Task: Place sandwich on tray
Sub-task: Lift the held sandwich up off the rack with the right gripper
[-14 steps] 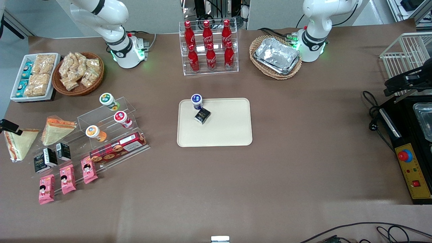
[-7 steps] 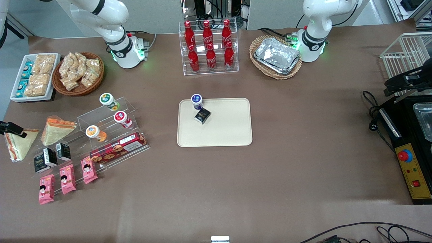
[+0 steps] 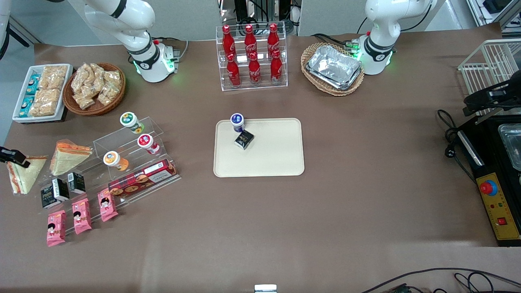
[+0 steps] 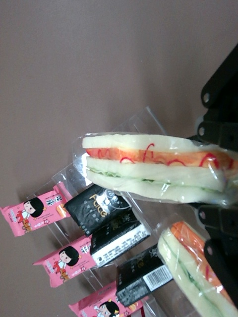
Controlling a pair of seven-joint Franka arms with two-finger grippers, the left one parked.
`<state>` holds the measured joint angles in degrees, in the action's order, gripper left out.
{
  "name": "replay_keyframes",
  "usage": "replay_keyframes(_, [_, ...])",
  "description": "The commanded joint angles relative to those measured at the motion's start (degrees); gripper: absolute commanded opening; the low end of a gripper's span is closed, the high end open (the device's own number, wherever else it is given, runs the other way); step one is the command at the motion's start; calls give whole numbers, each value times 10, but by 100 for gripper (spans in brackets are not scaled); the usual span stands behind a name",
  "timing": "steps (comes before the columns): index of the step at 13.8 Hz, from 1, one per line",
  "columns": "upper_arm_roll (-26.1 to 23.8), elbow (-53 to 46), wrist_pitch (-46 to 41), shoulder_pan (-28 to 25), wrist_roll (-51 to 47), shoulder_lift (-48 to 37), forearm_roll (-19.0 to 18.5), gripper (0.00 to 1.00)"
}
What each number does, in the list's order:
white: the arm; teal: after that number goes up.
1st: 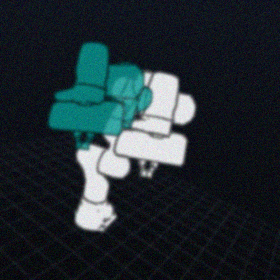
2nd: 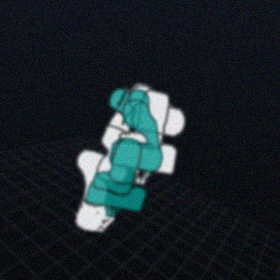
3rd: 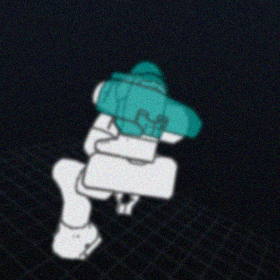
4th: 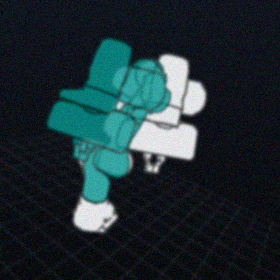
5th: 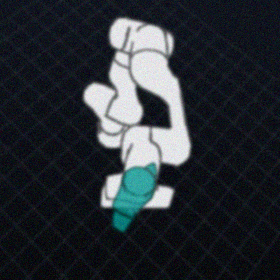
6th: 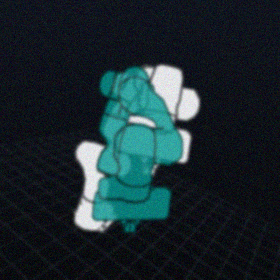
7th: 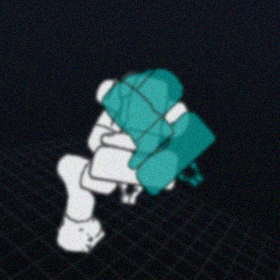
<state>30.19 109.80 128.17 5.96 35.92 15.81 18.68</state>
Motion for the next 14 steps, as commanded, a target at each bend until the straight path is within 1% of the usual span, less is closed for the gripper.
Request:
replay_keyframes(1, [9,-48,-81,-9,-1,-6,15,0])
replay_keyframes(3, [23,-105,-161,-13,-16,-3,8,0])
replay_keyframes(4, [23,-138,-200,-13,-24,-3,-2,0])
replay_keyframes(7, [22,-222,-282,-23,-65,-8,-53,0])
replay_keyframes(9, [19,-261,-330,-31,-88,-11,-72,0])
replay_keyframes(11, [17,-292,-359,-61,-129,-17,-102,0])
replay_keyframes(14, [16,-302,-376,-128,-230,-26,-114,0])
